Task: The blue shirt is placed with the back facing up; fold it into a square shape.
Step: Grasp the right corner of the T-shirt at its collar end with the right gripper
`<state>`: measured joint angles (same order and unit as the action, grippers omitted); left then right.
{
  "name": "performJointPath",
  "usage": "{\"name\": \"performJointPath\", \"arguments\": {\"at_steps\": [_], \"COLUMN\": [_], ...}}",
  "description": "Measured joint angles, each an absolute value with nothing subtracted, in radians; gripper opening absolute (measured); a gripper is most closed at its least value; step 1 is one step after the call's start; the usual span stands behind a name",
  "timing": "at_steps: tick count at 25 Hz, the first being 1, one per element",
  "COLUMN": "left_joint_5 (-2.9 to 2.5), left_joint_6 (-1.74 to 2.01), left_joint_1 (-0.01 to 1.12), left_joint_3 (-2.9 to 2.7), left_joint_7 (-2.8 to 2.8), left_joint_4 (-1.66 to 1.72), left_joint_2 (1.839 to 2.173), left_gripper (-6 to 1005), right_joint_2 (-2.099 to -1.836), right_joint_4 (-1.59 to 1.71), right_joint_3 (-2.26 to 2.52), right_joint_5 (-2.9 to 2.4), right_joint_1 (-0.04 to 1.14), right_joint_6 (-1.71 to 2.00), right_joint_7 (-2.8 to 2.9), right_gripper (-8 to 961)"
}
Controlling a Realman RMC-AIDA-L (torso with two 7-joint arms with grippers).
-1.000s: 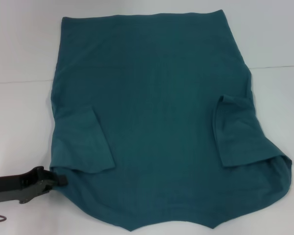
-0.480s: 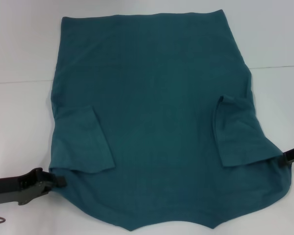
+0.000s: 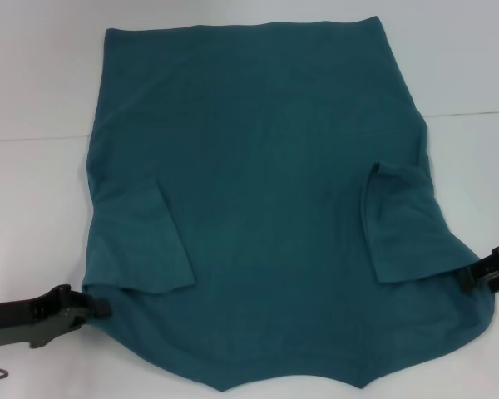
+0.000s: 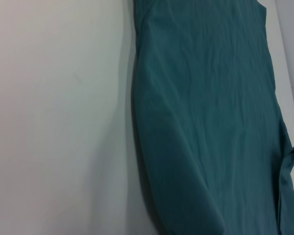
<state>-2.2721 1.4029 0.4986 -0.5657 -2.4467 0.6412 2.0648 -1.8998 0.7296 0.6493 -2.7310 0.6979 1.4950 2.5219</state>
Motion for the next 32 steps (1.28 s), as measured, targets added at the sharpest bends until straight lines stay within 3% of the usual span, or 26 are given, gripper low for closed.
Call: {"name": "performJointPath", "arguments": {"at_steps": [17, 20, 25, 32], "left_joint_5": [-2.272, -2.272, -2.272, -2.272], "left_joint_6": [1.393, 1.393, 1.393, 1.4], "left_joint_1": [0.503, 0.503, 0.502, 0.501], "left_joint_3": [-0.566, -0.566, -0.566, -0.566], "left_joint_7": [-2.453, -2.454, -2.455, -2.457], "left_joint_4": [0.641, 0.641, 0.642, 0.647], "left_joint_2": [2.064, 2.063, 2.063, 2.063], "left_gripper": [28, 28, 27, 27], "right_joint_2": [-1.904, -1.904, -1.904, -1.904], "right_joint_4": [0.686, 0.691, 0.688, 0.717], "right_joint_3": [0.687, 0.701, 0.734, 0.728], "right_joint_5": [-2.732, -2.732, -2.732, -2.727], "right_joint_1": [0.722, 0.723, 0.724, 0.717], "right_joint_6": [1.474, 1.48, 1.482, 1.498], "right_joint_7": [2.521, 2.518, 2.515, 2.519], "right_gripper": [604, 398, 158, 90]}}
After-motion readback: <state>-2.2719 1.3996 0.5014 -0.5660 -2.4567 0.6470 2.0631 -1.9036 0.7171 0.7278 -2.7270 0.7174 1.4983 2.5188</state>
